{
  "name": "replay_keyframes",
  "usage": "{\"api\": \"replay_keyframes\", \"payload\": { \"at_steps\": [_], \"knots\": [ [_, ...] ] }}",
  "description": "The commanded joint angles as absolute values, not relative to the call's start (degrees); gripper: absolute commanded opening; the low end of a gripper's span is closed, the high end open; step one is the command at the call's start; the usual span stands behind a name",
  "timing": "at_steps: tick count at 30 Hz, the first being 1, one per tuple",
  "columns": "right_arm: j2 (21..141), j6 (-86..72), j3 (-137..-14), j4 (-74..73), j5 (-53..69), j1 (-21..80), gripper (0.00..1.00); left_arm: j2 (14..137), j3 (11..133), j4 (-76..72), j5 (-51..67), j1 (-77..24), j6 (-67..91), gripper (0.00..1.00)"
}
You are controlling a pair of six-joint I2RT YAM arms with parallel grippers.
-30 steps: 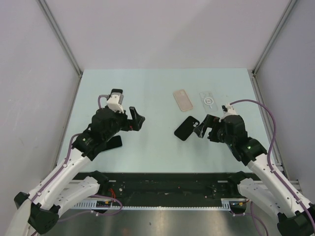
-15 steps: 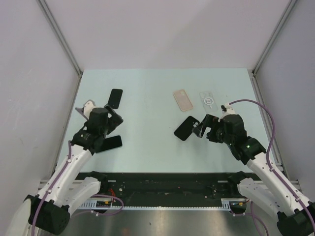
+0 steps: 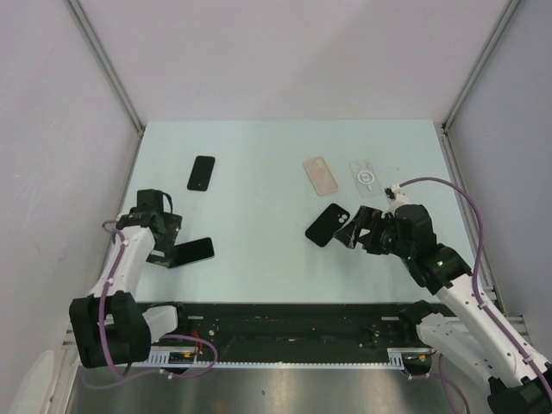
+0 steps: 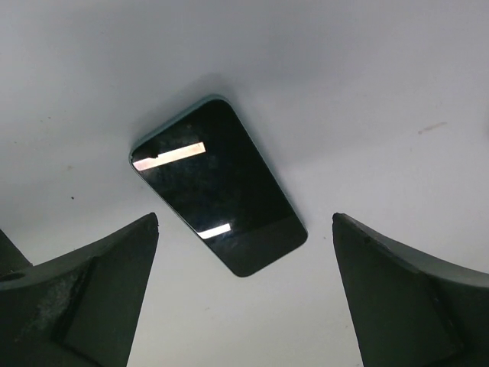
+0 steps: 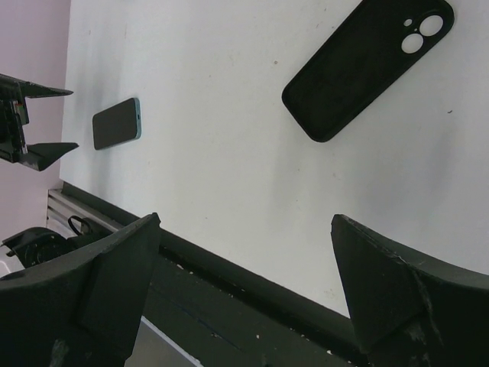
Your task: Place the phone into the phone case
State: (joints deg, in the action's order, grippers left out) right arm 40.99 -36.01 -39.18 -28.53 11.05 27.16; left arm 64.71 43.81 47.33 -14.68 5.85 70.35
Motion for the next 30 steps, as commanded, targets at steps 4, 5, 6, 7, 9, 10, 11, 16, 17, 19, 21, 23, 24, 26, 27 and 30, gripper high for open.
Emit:
{"api": "replay_keyframes", "payload": {
  "at_steps": [4, 5, 6, 7, 9, 10, 11, 16, 17, 19, 21, 23, 24, 26, 27, 30],
  "knots": [
    [38.32, -34.63, -39.9, -30.5, 10.99, 27.51, 0.98, 69.34, 43.68, 48.78, -12.93, 12.56, 75.59, 1.0],
    [38.23, -34.54, -39.9, -30.5, 10.9, 27.51, 0.98, 69.87, 43.68, 49.04, -12.57, 12.83, 75.59, 1.0],
    [38.23, -34.54, -39.9, -30.59, 10.99, 27.51, 0.98, 70.31, 43.68, 49.3, -12.39, 13.09, 75.67, 1.0],
    [38.15, -34.54, -39.82, -30.59, 10.99, 27.51, 0.98, 71.18, 43.68, 49.48, -12.48, 13.18, 75.67, 1.0],
    [38.23, -34.54, -39.9, -30.41, 11.25, 27.51, 0.98, 71.8, 43.51, 49.48, -12.66, 13.18, 76.28, 1.0],
    [38.32, -34.54, -39.82, -30.32, 11.25, 27.51, 0.98, 72.42, 43.33, 49.05, -12.92, 13.18, 76.38, 1.0],
    [38.32, -34.63, -39.9, -30.32, 11.34, 27.68, 0.98, 72.68, 43.24, 48.69, -13.01, 13.18, 76.55, 1.0],
    [38.85, -35.15, -39.9, -29.97, 11.69, 27.6, 0.98, 75.49, 43.77, 48.16, -14.5, 13.18, 77.87, 1.0],
    [38.85, -35.33, -39.82, -29.88, 11.6, 27.68, 0.98, 75.93, 43.77, 47.99, -14.15, 13.18, 77.96, 1.0],
    [38.76, -35.25, -39.81, -30.06, 11.51, 27.69, 0.98, 77.34, 43.86, 48.08, -14.06, 13.18, 78.48, 1.0],
    [38.76, -34.98, -39.9, -30.58, 10.73, 27.77, 0.98, 78.48, 44.12, 48.16, -14.15, 13.18, 79.01, 1.0],
    [38.67, -34.8, -39.81, -30.85, 10.46, 27.77, 0.98, 79.1, 44.3, 48.16, -14.15, 13.18, 79.45, 1.0],
    [38.58, -34.63, -39.81, -30.85, 10.46, 27.77, 0.98, 79.54, 44.3, 48.43, -14.15, 13.18, 79.71, 1.0],
    [38.5, -34.72, -39.82, -30.76, 10.63, 27.77, 0.98, 80.24, 44.21, 48.69, -13.98, 13.18, 80.33, 1.0],
    [38.24, -34.89, -39.9, -30.94, 10.72, 27.77, 0.98, 80.85, 44.03, 48.6, -13.8, 13.1, 80.33, 0.98],
    [38.15, -35.86, -39.9, -31.55, 10.11, 27.77, 0.98, 81.82, 43.86, 49.48, -13.71, 13.18, 80.68, 0.97]
  ]
}}
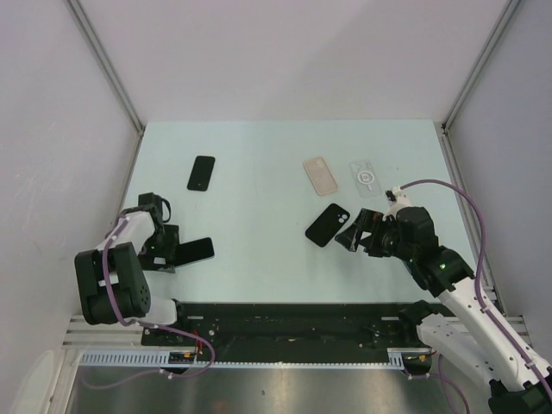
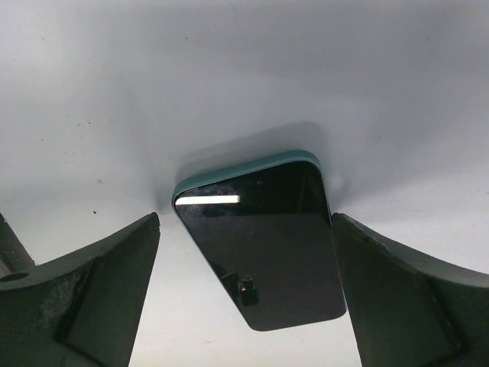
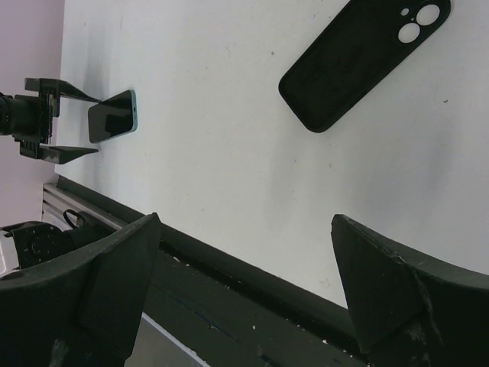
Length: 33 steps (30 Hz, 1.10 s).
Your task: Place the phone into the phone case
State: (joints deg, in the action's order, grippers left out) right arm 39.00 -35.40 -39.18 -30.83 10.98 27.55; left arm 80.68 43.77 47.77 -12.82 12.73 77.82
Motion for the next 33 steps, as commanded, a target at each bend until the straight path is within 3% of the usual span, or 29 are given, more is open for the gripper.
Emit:
{"api": "replay_keyframes", "payload": {
  "at_steps": [1, 11, 14, 15, 17, 24, 33],
  "knots": [
    [37.97, -35.95, -39.9, -31.73, 9.93, 27.77, 0.98, 82.0, 43.94, 49.57, -13.8, 13.18, 80.68, 0.97],
    [38.4, -35.51, -39.82, -33.57, 7.83, 27.86, 0.98, 84.01, 44.3, 46.06, -11.96, 13.01, 76.83, 0.94],
    [39.28, -37.44, -39.82, -35.24, 3.0, 27.95, 0.98, 86.3, 44.47, 43.52, -9.15, 12.83, 72.63, 0.87],
    [39.98, -38.75, -39.9, -35.51, 1.94, 27.86, 0.97, 87.09, 44.73, 42.37, -7.92, 12.31, 70.94, 0.8],
    [40.6, -39.9, -39.82, -36.12, 0.0, 27.95, 0.96, 90.15, 46.83, 41.75, -5.2, 11.52, 66.39, 0.77],
    [41.13, -42.71, -39.9, -35.77, -5.27, 28.04, 0.96, 99.04, 53.69, 42.01, -0.79, 2.84, 54.51, 0.76],
    [52.55, -49.47, -39.73, -30.5, -11.59, 28.21, 0.95, 103.72, 58.11, 37.19, 9.21, -7.21, 33.68, 0.72]
  ]
}}
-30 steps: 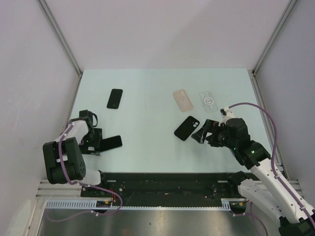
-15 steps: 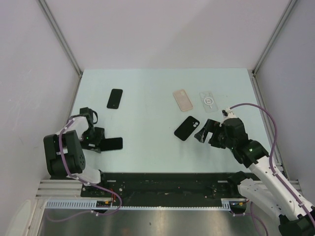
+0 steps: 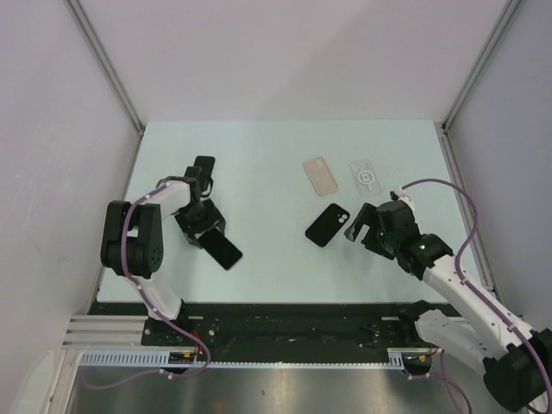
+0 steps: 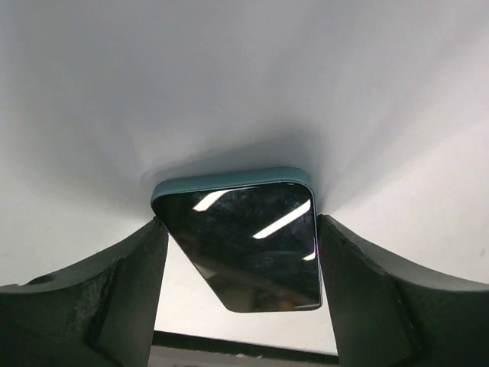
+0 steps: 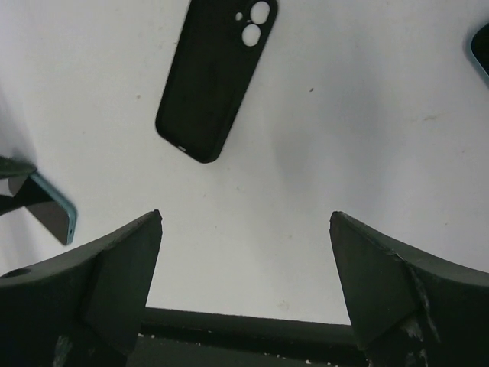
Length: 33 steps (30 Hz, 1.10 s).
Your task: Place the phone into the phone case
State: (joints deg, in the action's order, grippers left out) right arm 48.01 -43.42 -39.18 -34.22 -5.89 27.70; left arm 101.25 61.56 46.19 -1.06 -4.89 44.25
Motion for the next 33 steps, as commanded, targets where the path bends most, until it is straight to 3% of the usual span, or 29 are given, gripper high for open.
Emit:
{"api": "replay_keyframes", "payload": {
  "at_steps": [1, 4, 8, 14, 22, 26, 33],
  "knots": [
    [53.78, -50.7, -39.81, -29.8, -12.82, 28.21, 0.94, 103.19, 57.4, 35.61, 15.15, -7.21, 30.79, 0.7],
    [59.66, -53.52, -39.81, -25.24, -12.92, 28.48, 0.93, 101.08, 56.43, 32.26, 21.08, -7.47, 26.39, 0.66],
    [67.84, -54.22, -40.69, -16.88, -12.74, 29.62, 0.87, 98.71, 55.91, 32.52, 18.72, -8.08, 23.2, 0.65],
    [77.68, -54.76, -44.91, -14.85, -16.08, 30.41, 0.68, 98.52, 56.07, 31.99, 20.56, -10.63, 21.89, 0.65],
    [87.26, -52.13, -47.2, -13.72, -17.32, 31.46, 0.62, 97.73, 56.16, 31.99, 21.27, -12.57, 21.27, 0.65],
    [90.87, -49.85, -47.72, -12.4, -16.0, 31.64, 0.48, 97.38, 55.99, 31.82, 21.36, -13.44, 20.83, 0.65],
    [94.39, -42.28, -49.31, -11.43, -12.05, 31.64, 0.32, 96.42, 55.63, 31.2, 23.12, -15.2, 20.48, 0.65]
  ]
}}
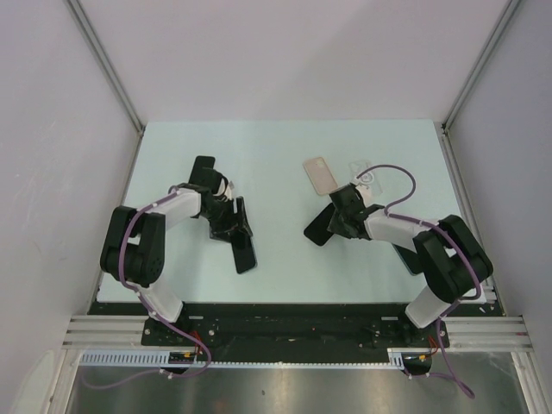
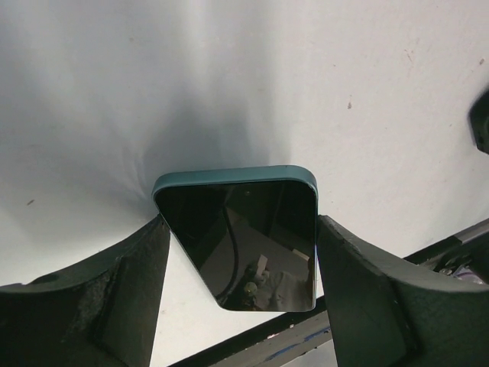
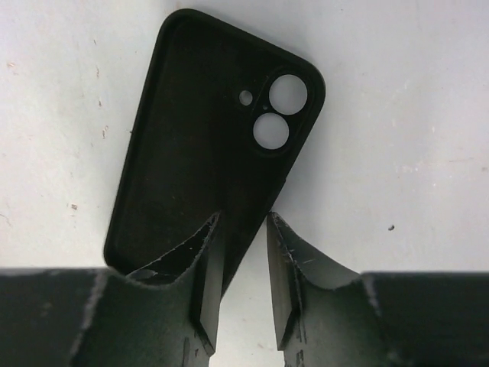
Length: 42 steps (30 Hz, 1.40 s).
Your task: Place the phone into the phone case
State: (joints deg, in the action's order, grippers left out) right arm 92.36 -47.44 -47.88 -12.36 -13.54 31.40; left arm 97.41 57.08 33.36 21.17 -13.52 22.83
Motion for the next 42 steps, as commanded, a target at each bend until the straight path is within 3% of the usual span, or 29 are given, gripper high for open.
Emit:
{"api": "replay_keyframes", "payload": {
  "at_steps": [1, 4, 7, 13, 18, 21, 28, 33, 42],
  "knots": [
    [94.83, -41.58, -49.48, -11.6, -11.69, 31.64, 0.29, 96.42, 55.63, 31.2, 23.12, -15.55, 20.39, 0.66],
    [94.75, -37.45, -49.48, -12.92, -9.41, 31.64, 0.09, 96.42, 55.28, 30.94, 24.16, -15.91, 20.21, 0.65],
    [92.56, -31.22, -49.48, -16.07, -7.83, 31.9, 0.0, 96.68, 55.37, 30.67, 25.22, -16.26, 20.21, 0.65],
    [88.16, -20.67, -48.96, -25.57, -7.2, 35.15, 0.0, 97.21, 55.37, 30.06, 26.63, -17.22, 20.39, 0.65],
    [85.78, -23.28, -47.9, -26.28, -6.95, 38.93, 0.0, 97.91, 55.11, 29.01, 29.62, -17.49, 21.01, 0.64],
    [84.64, -26.0, -47.9, -26.1, -7.21, 40.95, 0.06, 97.47, 54.76, 28.65, 30.23, -17.75, 21.09, 0.64],
    [78.15, -34.8, -47.9, -25.85, -5.81, 43.41, 0.4, 98.17, 54.05, 27.42, 33.48, -18.02, 21.71, 0.64],
    [75.14, -36.2, -47.81, -14.43, -1.15, 47.54, 0.43, 97.82, 53.88, 26.98, 34.01, -18.1, 22.06, 0.64],
    [84.1, -43.5, -47.81, 6.4, 8.43, 50.71, 0.46, 97.82, 53.7, 26.63, 35.68, -18.11, 22.32, 0.64]
  ]
}}
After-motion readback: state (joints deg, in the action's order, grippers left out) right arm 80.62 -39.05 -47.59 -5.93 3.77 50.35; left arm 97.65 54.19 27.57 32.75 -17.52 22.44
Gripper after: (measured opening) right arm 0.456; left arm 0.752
